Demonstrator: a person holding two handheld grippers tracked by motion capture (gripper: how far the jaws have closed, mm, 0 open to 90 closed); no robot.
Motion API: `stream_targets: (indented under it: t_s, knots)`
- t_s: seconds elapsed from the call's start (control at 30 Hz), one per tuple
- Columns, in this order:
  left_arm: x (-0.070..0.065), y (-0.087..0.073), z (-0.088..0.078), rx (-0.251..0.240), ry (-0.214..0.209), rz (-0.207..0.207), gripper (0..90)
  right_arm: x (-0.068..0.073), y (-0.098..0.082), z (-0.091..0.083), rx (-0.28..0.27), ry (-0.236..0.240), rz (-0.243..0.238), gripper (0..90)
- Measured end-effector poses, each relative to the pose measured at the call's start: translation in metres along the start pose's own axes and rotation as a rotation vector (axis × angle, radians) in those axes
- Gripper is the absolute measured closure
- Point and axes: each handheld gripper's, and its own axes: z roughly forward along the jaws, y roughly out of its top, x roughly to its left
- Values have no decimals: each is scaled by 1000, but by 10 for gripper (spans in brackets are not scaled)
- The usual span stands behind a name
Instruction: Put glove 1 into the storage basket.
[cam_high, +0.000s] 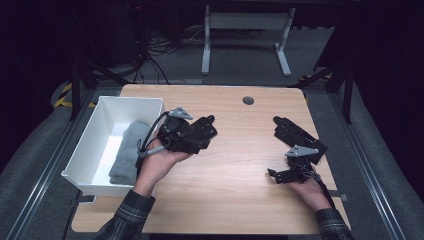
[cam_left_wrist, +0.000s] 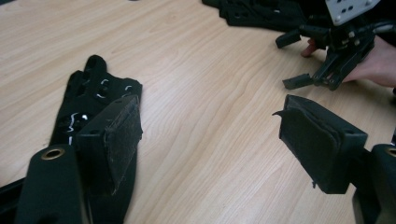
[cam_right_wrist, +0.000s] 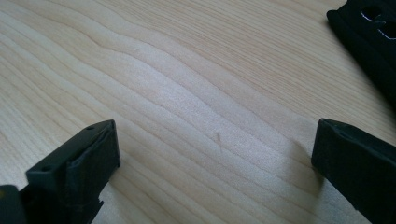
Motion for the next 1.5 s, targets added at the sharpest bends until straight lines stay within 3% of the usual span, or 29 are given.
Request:
stream_targets:
  t_s: [0.17, 0.4, 0.47, 0.67, 0.73, 0.83, 0.93, 1.23, 1.4, 1.5]
  knots:
    - [-6, -5, 16, 8, -13, 5, 229, 0, 0, 0, 0, 0, 0, 13]
    - [-10, -16, 38, 28, 32, 35, 273, 0, 0, 0, 1, 1, -1, 13]
    - [-7, -20, 44, 31, 34, 29, 324, 0, 0, 0, 1, 1, -2, 13]
    - [6, -31, 60, 55, 105, 23, 498, 0, 0, 0, 1, 3, -3, 13]
    - [13, -34, 66, 63, 119, 3, 563, 0, 0, 0, 1, 3, -3, 13]
    - [24, -38, 74, 69, 136, -32, 753, 0, 0, 0, 1, 4, -4, 13]
    - [35, -40, 81, 83, 167, -52, 884, 0, 0, 0, 1, 5, -5, 13]
    - [59, -48, 102, 124, 258, -94, 898, 0, 0, 0, 0, 8, -8, 13]
    - [64, -52, 113, 170, 273, -107, 898, 0, 0, 0, 0, 11, -11, 13]
    - [65, -55, 114, 161, 264, -116, 899, 0, 0, 0, 0, 11, -11, 13]
